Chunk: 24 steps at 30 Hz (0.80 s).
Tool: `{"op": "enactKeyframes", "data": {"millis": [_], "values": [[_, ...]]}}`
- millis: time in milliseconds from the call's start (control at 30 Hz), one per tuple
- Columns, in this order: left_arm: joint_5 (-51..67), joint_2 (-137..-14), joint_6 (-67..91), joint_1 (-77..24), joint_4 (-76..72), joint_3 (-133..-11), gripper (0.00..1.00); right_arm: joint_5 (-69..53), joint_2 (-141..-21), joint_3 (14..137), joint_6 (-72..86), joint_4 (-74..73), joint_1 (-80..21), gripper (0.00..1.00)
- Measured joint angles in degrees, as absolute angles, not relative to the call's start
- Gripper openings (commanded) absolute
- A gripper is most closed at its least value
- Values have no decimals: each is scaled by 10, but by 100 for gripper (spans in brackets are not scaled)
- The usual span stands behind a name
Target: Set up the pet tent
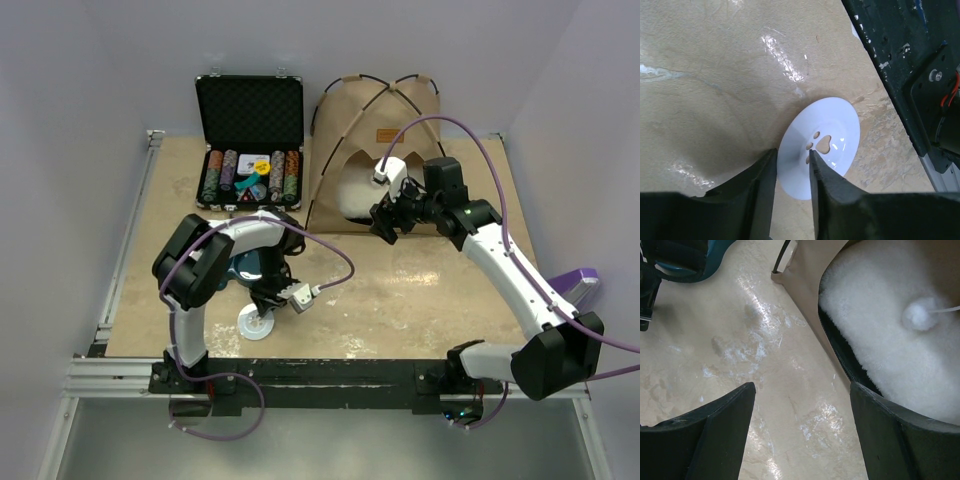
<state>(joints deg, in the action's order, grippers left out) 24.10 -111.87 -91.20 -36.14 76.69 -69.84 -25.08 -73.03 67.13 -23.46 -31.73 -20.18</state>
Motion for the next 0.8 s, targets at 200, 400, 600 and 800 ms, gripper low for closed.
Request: {"op": "enactKeyframes", "data": {"millis": [200,400,600,800], "values": [[246,-1120,-898,-361,759,-691,0,-251,-730,671,-235,-317,-202,79],[263,-1126,-878,-361,804,-689,0,-251,-729,669,-236,-317,-202,79],[286,-1075,-842,-360,801,-689,0,-251,-722,665,-237,-320,-202,79],[338,-976,-765,-336,785,-705,0,-251,-721,665,-248,-324,-202,78]]}}
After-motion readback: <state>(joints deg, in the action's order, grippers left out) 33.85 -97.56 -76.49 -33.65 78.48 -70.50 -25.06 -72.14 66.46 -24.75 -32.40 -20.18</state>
